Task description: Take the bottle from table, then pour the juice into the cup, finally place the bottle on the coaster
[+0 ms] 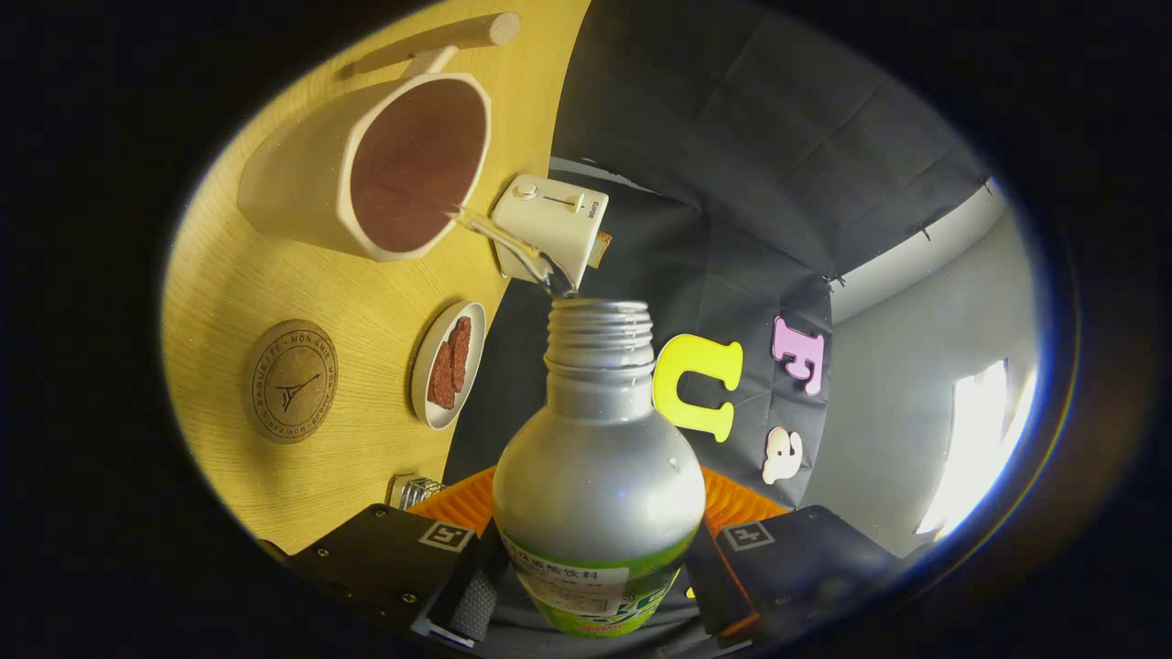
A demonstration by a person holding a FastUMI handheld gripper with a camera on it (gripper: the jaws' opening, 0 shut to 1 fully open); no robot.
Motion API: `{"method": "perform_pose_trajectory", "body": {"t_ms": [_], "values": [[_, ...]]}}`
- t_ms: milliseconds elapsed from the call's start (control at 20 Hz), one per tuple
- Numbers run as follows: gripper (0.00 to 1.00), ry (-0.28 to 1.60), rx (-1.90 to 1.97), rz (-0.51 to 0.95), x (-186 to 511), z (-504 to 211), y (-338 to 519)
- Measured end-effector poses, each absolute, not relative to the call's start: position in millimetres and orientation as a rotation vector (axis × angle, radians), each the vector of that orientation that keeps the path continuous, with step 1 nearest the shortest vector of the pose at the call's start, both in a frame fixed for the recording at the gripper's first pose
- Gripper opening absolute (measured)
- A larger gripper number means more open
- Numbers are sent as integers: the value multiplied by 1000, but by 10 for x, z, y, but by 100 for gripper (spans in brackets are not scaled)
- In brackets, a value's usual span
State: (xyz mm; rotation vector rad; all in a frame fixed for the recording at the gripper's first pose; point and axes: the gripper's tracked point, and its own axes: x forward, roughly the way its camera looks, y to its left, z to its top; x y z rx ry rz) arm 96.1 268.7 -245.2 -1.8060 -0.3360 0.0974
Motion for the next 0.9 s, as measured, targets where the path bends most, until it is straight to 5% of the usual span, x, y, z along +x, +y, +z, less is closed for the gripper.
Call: {"method": "perform_pose_trajectory", "body": {"t_ms": [900], "values": [[83,-354,-1871,93,940,-2426,2682]]}}
